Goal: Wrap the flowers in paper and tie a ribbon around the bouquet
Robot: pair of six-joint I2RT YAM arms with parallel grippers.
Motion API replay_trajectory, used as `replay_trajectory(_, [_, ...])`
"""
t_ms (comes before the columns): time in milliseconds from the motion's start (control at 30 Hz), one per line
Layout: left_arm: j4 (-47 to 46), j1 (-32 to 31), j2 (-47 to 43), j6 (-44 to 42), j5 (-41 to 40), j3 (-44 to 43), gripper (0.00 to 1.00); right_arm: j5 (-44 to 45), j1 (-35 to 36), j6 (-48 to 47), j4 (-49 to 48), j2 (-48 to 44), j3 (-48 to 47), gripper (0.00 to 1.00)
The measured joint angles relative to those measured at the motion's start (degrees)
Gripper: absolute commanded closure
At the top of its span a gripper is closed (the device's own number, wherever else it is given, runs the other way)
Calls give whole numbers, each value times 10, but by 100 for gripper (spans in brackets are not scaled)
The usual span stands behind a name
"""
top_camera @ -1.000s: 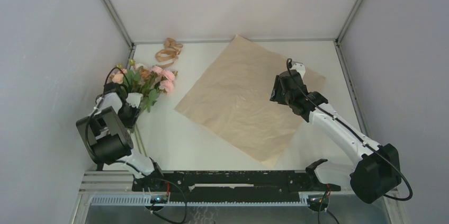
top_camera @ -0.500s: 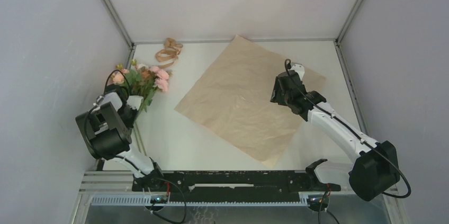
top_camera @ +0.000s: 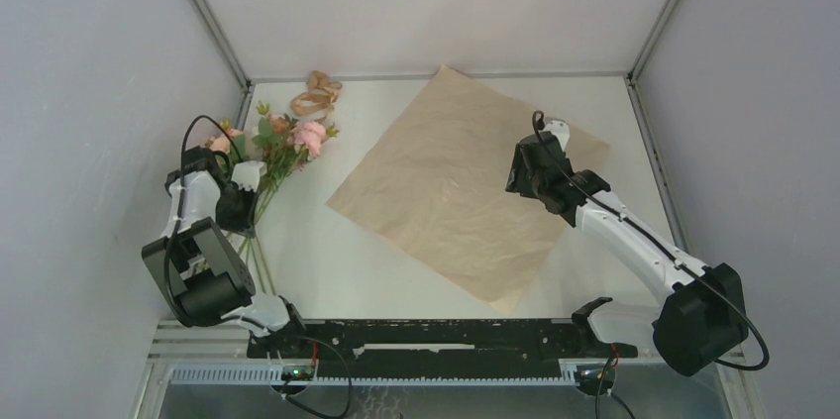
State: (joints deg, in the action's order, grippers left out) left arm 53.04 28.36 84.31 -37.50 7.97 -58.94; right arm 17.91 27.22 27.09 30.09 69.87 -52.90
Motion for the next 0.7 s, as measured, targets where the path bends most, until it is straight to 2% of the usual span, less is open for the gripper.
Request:
replay_trajectory(167, [8,0,4,5,31,2,86,0,5,0,2,0,0,39])
replay_trajectory(433, [6,-14,22,-3,78,33,52,1,24,2,2,12,0,39])
replay_trajectory(700, [26,-64,21,-4,92,24,53,11,46,0,1,20,0,38])
